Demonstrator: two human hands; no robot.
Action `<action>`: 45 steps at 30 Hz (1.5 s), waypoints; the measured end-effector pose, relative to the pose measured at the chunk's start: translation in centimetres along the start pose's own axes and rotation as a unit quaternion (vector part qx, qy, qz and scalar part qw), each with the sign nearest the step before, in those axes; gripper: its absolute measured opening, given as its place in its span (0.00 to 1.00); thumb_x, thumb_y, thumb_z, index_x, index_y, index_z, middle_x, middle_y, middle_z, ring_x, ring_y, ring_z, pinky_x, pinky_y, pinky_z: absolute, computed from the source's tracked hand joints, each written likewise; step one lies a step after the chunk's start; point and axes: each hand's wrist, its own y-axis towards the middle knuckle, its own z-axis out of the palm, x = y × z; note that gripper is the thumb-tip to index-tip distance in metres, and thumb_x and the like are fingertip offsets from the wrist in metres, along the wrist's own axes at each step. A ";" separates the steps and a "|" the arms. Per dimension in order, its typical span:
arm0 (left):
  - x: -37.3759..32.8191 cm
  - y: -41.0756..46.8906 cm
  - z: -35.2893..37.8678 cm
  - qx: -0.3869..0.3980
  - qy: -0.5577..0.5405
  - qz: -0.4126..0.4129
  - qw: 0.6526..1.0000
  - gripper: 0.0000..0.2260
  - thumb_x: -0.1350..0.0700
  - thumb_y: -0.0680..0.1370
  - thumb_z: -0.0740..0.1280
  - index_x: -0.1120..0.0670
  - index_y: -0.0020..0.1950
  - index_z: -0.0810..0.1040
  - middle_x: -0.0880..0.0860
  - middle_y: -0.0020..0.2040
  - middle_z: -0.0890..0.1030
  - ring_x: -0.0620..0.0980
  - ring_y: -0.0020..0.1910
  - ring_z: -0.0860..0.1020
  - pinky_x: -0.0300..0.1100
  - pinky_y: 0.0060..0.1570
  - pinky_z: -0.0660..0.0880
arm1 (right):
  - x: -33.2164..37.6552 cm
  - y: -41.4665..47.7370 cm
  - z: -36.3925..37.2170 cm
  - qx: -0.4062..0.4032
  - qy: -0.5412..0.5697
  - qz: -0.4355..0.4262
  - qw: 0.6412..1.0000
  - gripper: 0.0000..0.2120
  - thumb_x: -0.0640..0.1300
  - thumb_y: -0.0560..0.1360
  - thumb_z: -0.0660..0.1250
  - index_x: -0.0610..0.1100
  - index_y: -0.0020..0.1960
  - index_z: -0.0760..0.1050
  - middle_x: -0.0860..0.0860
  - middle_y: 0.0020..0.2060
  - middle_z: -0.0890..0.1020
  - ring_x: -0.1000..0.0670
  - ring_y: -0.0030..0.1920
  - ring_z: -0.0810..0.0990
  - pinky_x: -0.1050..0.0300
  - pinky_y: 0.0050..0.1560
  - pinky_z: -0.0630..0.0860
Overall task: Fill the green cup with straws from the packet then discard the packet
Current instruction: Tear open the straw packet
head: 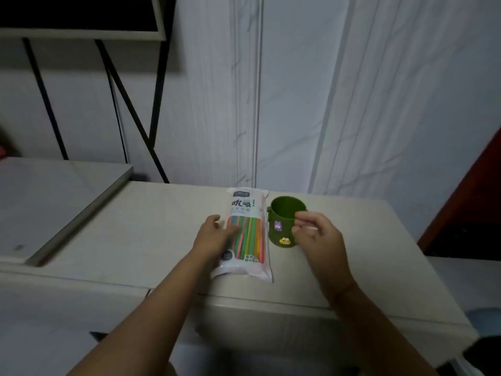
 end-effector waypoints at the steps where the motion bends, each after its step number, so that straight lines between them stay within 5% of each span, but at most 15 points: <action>1: -0.2 -0.2 0.1 0.000 0.000 -0.013 1.000 0.35 0.51 0.73 0.72 0.53 0.75 0.59 0.57 0.70 0.70 0.53 0.50 0.80 0.50 0.49 0.81 | -0.4 -0.6 0.4 0.006 -0.023 0.001 1.000 0.10 0.33 0.73 0.66 0.41 0.53 0.76 0.47 0.46 0.81 0.51 0.44 0.80 0.68 0.43 0.77; 6: -0.6 -0.4 0.9 -0.007 0.071 -0.029 0.997 0.41 0.53 0.67 0.78 0.56 0.74 0.60 0.53 0.51 0.77 0.55 0.40 0.82 0.49 0.39 0.81 | -2.5 -1.7 3.1 0.179 -0.076 0.090 0.977 0.15 0.34 0.73 0.66 0.38 0.60 0.74 0.46 0.51 0.79 0.50 0.49 0.80 0.67 0.48 0.77; 8: -0.8 -0.7 0.9 -0.011 0.076 -0.037 0.996 0.32 0.53 0.67 0.78 0.56 0.65 0.67 0.50 0.41 0.76 0.53 0.36 0.81 0.44 0.34 0.79 | -2.6 -1.7 3.9 0.205 -0.085 0.106 0.969 0.19 0.36 0.73 0.67 0.36 0.64 0.71 0.42 0.58 0.78 0.45 0.57 0.79 0.53 0.60 0.75; 10: -0.8 -0.9 0.8 -0.005 0.069 -0.040 0.997 0.20 0.53 0.66 0.79 0.56 0.49 0.71 0.51 0.38 0.77 0.50 0.32 0.79 0.38 0.28 0.77 | -2.8 -1.7 4.4 0.216 -0.106 0.099 0.966 0.19 0.37 0.73 0.67 0.36 0.64 0.71 0.41 0.59 0.78 0.43 0.59 0.78 0.50 0.63 0.73; 15: -0.4 -1.2 0.1 0.040 -0.012 -0.065 0.997 0.16 0.58 0.67 0.78 0.64 0.50 0.80 0.60 0.42 0.83 0.55 0.37 0.82 0.43 0.39 0.80 | -2.7 -1.6 5.1 0.222 -0.098 0.109 0.964 0.22 0.35 0.73 0.67 0.36 0.66 0.69 0.39 0.63 0.75 0.44 0.62 0.75 0.48 0.65 0.71; 18: -0.7 -2.0 -0.5 0.020 -0.057 -0.042 0.997 0.15 0.59 0.68 0.77 0.64 0.51 0.80 0.62 0.44 0.84 0.54 0.33 0.80 0.40 0.33 0.78 | -2.5 -1.6 5.4 0.220 -0.056 0.116 0.967 0.23 0.34 0.74 0.66 0.37 0.67 0.67 0.41 0.65 0.73 0.47 0.63 0.73 0.49 0.65 0.73; 20: -1.1 -2.6 -0.9 -0.001 -0.082 -0.007 0.997 0.14 0.58 0.69 0.76 0.60 0.52 0.80 0.60 0.45 0.84 0.52 0.33 0.81 0.39 0.31 0.78 | -1.7 -1.6 5.8 0.215 -0.009 0.112 0.970 0.21 0.34 0.75 0.65 0.41 0.67 0.67 0.45 0.62 0.74 0.51 0.61 0.74 0.57 0.59 0.76; 24: -2.0 -4.1 -1.8 -0.019 -0.153 0.078 0.985 0.15 0.58 0.70 0.75 0.52 0.54 0.77 0.54 0.49 0.84 0.53 0.46 0.84 0.48 0.44 0.82 | 0.5 -0.4 6.8 0.194 0.065 0.090 0.975 0.23 0.42 0.74 0.67 0.49 0.67 0.65 0.57 0.56 0.75 0.63 0.54 0.75 0.69 0.48 0.77; 28: -2.5 -5.2 -2.4 -0.005 -0.156 0.147 0.977 0.19 0.61 0.70 0.75 0.51 0.58 0.73 0.52 0.53 0.81 0.51 0.51 0.82 0.46 0.49 0.81 | 3.0 1.9 7.8 0.162 0.112 0.060 0.979 0.30 0.43 0.71 0.72 0.54 0.66 0.59 0.65 0.51 0.73 0.76 0.45 0.75 0.77 0.37 0.73; 35: -2.6 -6.5 -2.5 0.037 -0.031 0.200 0.979 0.24 0.63 0.71 0.74 0.43 0.56 0.67 0.42 0.55 0.75 0.41 0.54 0.77 0.28 0.40 0.76 | 5.5 4.1 8.9 0.108 0.111 0.032 0.987 0.53 0.46 0.63 0.78 0.59 0.74 0.44 0.55 0.63 0.70 0.53 0.60 0.73 0.70 0.43 0.75; 39: -4.6 -7.5 -3.6 0.110 -0.025 0.234 0.966 0.32 0.65 0.69 0.72 0.38 0.64 0.66 0.37 0.59 0.75 0.41 0.58 0.77 0.31 0.49 0.77 | 5.4 4.0 9.0 0.116 0.102 0.000 0.988 0.54 0.41 0.63 0.77 0.61 0.73 0.44 0.57 0.64 0.67 0.52 0.64 0.69 0.72 0.44 0.76; 43: -8.9 -8.4 -6.2 0.130 -0.113 0.263 0.949 0.26 0.57 0.69 0.69 0.46 0.67 0.72 0.43 0.60 0.80 0.40 0.58 0.79 0.36 0.52 0.78 | 5.6 3.7 9.1 0.148 0.076 -0.033 0.986 0.55 0.40 0.63 0.77 0.59 0.75 0.43 0.53 0.72 0.64 0.50 0.69 0.66 0.48 0.63 0.74; 45: -11.4 -8.6 -7.2 0.118 -0.108 0.283 0.946 0.20 0.50 0.73 0.70 0.45 0.65 0.74 0.42 0.58 0.81 0.37 0.56 0.79 0.32 0.49 0.77 | 5.7 3.5 9.3 0.162 0.066 -0.044 0.984 0.54 0.42 0.63 0.77 0.59 0.75 0.44 0.54 0.71 0.64 0.51 0.68 0.68 0.49 0.63 0.74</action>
